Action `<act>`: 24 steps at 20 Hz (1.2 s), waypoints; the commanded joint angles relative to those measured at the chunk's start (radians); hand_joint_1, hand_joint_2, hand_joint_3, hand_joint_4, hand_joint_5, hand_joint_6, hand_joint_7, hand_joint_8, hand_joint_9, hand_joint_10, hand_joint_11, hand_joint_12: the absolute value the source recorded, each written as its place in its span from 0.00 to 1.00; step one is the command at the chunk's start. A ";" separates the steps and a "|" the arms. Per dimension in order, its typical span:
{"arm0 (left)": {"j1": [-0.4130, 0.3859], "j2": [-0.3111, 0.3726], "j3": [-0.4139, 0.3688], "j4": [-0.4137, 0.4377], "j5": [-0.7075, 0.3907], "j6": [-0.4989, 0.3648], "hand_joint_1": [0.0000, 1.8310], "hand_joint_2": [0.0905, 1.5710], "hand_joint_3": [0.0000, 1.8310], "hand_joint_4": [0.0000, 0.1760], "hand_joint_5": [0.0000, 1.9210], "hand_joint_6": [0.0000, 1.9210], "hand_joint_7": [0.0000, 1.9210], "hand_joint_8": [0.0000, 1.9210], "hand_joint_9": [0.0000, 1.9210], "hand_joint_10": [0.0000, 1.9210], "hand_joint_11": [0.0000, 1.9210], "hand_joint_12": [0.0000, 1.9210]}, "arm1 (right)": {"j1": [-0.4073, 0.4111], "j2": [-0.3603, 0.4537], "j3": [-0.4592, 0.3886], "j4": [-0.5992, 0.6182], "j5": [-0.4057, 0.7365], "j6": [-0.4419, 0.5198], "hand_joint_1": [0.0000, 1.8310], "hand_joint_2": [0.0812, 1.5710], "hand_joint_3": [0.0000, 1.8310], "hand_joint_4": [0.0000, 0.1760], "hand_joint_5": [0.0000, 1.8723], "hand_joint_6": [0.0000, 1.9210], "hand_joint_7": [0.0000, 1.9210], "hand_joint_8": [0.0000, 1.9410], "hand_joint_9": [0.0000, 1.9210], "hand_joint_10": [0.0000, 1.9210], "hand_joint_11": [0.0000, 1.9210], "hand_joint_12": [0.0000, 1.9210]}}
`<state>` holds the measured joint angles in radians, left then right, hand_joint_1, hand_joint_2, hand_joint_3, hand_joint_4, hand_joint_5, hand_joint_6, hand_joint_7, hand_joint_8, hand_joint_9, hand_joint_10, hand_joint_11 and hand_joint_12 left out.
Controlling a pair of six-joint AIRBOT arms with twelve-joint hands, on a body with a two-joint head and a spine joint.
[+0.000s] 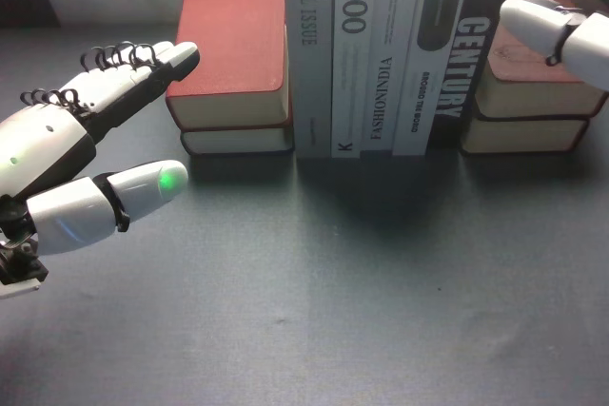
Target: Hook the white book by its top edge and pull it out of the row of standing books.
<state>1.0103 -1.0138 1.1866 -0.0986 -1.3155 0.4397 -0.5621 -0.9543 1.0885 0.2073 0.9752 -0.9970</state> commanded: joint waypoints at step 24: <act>0.018 0.000 -0.005 -0.052 -0.160 -0.013 0.06 0.85 0.00 0.69 0.00 0.00 0.00 0.00 0.00 0.00 0.00 0.00 | -0.061 0.027 -0.092 -0.097 0.202 0.052 0.15 0.91 0.00 0.00 0.13 0.51 0.00 0.00 0.00 0.00 0.00 0.00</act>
<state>1.0313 -1.0218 1.1820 -0.1390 -1.3464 0.4316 -0.6418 -0.9291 0.9924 0.1104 1.0939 -0.9321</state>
